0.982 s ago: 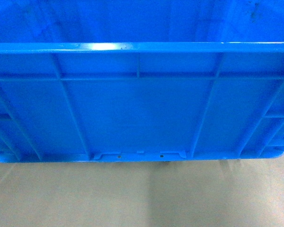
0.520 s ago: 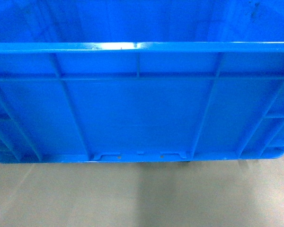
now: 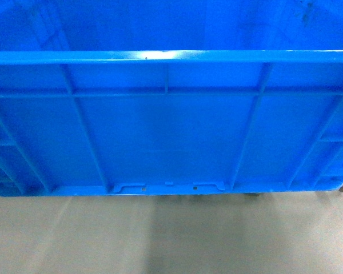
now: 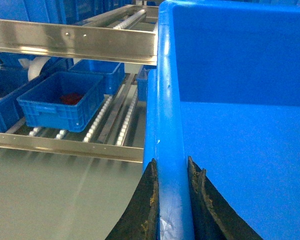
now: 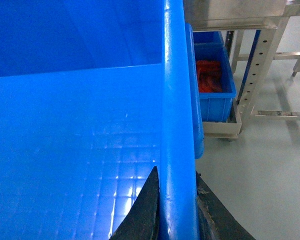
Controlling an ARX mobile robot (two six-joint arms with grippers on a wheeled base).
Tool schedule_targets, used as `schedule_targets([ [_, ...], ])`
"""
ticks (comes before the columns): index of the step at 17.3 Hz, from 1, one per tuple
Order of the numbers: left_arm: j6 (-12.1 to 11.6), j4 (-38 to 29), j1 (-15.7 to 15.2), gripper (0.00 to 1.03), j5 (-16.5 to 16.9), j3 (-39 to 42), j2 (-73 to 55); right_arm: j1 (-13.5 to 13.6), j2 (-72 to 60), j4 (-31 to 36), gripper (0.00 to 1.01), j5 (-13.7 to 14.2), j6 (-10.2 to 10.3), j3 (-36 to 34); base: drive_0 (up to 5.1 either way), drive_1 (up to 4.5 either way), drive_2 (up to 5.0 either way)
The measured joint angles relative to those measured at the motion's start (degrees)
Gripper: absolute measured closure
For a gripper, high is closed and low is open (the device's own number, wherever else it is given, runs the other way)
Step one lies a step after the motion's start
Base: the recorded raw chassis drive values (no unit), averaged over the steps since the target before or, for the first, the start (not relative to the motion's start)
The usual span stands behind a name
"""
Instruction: Place box next to blue box on left shelf
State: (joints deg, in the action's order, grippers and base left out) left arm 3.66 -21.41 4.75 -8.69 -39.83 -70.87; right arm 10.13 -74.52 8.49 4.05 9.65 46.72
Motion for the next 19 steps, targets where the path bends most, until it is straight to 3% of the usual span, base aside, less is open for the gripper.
schedule_targets([
  [15, 0.00, 0.26, 0.00, 0.92, 0.00, 0.00, 0.00, 0.00, 0.00, -0.11, 0.92, 0.02, -0.02, 0.00, -5.0, 2.39, 2.4],
  [19, 0.00, 0.44, -0.48, 0.92, -0.04, 0.02, 0.00, 0.44, 0.00, 0.20, 0.92, 0.09, 0.02, 0.02, 0.0, 0.00, 0.0],
])
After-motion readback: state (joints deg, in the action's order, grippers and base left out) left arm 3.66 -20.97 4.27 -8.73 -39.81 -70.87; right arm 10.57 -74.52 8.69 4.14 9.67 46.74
